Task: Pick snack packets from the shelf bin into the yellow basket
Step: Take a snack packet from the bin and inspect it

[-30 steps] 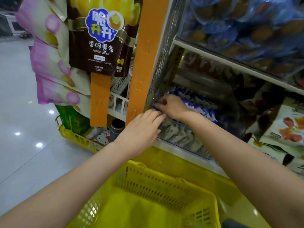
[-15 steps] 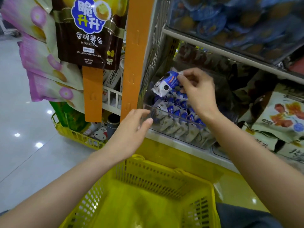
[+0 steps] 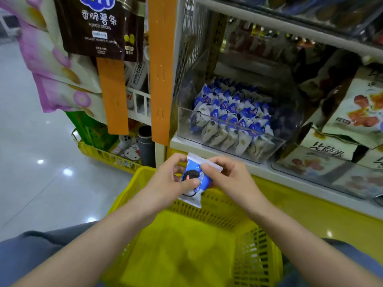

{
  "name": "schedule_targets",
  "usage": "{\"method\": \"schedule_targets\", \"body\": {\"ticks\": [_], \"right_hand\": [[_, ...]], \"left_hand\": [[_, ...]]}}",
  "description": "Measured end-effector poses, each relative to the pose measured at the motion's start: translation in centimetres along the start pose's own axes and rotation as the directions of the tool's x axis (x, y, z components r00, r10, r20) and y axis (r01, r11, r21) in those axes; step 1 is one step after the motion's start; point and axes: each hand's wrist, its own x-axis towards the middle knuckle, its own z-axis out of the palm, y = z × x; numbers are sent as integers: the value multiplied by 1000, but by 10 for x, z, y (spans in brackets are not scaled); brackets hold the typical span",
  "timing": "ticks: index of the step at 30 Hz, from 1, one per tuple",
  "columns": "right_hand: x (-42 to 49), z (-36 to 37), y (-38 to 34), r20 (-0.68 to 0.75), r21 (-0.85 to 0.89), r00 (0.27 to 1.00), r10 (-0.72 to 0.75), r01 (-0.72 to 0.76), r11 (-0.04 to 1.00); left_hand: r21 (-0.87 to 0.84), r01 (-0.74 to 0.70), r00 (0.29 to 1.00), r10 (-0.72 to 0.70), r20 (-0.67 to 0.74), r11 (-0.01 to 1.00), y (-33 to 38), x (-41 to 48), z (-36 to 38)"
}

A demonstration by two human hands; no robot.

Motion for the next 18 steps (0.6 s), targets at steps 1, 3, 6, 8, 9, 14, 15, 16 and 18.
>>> {"method": "schedule_targets", "body": {"ticks": [1,3,6,8,9,14,15,16,18], "right_hand": [[1,0,1,-19,1,1000,8,-8,1000],[2,-1,4,-26,-60,1000,-13,11,998],[1,-1,9,-13,-271,992,-125,117,955],[0,0,10,-64,-326,980,-187,157,932],[-1,-1,11,-86,-373,967,-240,192,908],[-3,-7,12,12,-677,846,-532,399,619],[-3,-7,12,-39,-633,858,-512,375,677],[-2,-7,12,-120,-556,878,-463,327,764],[0,-7,12,-277,-325,922,-269,174,930]], "left_hand": [[7,-28,1000,28,-3,1000,-1,1,2],[-1,-87,996,87,-36,996,-2,5,3],[47,-137,985,141,-104,990,-5,12,3],[51,-114,983,120,-136,992,-8,15,2],[28,-95,985,98,-143,995,-9,16,2],[-137,0,995,-14,-95,991,-9,16,5],[-147,8,997,-20,-79,989,-8,16,4],[-139,27,998,-35,-56,990,-7,16,4],[-99,84,996,-85,-8,992,-6,14,4]]}}
